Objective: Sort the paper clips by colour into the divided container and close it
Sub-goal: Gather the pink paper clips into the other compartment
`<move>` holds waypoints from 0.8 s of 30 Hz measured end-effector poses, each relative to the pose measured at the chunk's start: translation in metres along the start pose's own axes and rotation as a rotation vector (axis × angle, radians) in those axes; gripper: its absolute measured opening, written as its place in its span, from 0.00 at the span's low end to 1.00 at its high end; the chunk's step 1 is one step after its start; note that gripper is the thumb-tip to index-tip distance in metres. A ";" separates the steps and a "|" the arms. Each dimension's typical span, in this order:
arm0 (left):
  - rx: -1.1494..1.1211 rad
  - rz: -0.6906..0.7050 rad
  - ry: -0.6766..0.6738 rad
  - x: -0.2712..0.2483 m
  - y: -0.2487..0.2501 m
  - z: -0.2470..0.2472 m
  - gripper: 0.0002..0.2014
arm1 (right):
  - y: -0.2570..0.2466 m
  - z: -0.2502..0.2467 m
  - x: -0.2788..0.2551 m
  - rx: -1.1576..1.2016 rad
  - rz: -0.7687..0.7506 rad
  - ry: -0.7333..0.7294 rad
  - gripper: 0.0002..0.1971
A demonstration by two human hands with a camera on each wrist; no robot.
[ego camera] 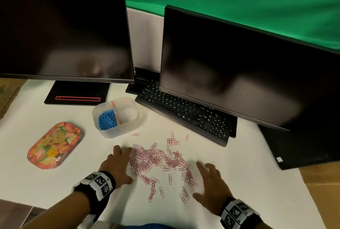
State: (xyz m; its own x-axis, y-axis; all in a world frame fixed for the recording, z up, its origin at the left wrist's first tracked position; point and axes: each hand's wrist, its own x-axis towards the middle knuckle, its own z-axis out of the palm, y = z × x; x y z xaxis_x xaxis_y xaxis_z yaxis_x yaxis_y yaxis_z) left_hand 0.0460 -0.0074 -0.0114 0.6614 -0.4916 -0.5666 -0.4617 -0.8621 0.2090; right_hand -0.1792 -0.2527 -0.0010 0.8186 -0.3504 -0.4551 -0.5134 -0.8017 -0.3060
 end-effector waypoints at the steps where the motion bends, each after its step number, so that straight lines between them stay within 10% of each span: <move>1: -0.033 0.014 0.001 0.000 0.002 0.002 0.49 | 0.003 0.002 -0.004 -0.007 0.003 -0.025 0.53; 10: -0.087 0.139 0.095 0.012 0.032 0.003 0.13 | -0.023 0.011 0.036 0.219 0.007 -0.001 0.36; 17: 0.018 0.168 0.080 0.019 0.042 -0.002 0.09 | -0.026 -0.001 0.061 0.129 0.004 0.069 0.13; 24: -0.040 0.186 0.073 0.022 0.035 -0.004 0.10 | -0.027 -0.013 0.062 0.043 -0.182 0.033 0.39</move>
State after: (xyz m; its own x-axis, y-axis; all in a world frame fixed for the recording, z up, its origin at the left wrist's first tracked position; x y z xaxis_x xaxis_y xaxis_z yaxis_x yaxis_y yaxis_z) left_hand 0.0469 -0.0492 -0.0131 0.6088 -0.6489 -0.4565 -0.5570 -0.7593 0.3366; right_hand -0.1110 -0.2593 -0.0101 0.9064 -0.2179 -0.3618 -0.3663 -0.8321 -0.4165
